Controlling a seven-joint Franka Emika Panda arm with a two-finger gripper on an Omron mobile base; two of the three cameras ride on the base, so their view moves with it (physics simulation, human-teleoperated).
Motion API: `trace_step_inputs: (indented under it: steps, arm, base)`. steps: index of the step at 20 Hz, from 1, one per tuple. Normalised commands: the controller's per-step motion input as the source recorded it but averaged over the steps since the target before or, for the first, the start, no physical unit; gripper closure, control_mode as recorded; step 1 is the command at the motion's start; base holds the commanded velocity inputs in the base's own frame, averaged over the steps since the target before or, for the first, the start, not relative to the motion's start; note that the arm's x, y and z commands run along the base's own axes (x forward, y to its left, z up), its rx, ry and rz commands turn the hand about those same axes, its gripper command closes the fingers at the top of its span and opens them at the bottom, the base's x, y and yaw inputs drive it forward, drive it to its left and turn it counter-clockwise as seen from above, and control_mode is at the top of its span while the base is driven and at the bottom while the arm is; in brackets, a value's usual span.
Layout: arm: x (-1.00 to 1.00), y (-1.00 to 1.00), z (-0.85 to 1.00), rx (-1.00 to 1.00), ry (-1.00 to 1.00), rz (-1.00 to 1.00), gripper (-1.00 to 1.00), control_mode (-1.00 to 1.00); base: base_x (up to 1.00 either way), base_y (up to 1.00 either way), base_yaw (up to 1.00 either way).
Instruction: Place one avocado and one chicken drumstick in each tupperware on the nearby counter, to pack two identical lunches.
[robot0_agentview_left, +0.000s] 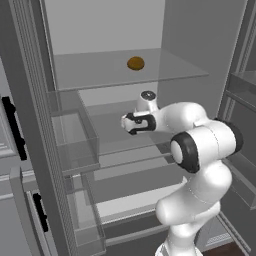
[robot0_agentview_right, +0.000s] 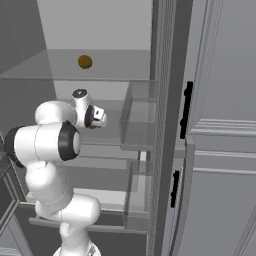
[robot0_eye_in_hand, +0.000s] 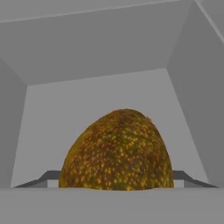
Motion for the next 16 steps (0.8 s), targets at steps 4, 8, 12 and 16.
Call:
trace_step_inputs:
  steps: [4,8,12,16]
  arm:
    - [-1.00,-0.01,0.48,0.09,-0.04,0.00,1.00,-1.00]
    - [-1.00,0.00,0.60,0.07,-0.12,0.00,1.00,-1.00]
    - [-1.00,0.00,0.67,0.03,-0.17,0.00,1.00,-1.00]
    - [-1.00,0.00,0.82,0.02,-0.09,0.00,1.00,-1.00]
  base:
    - [0.00,0.00,0.00]
    - [0.00,0.00,0.00]
    - [0.00,0.00,0.00]
    - [0.00,0.00,0.00]
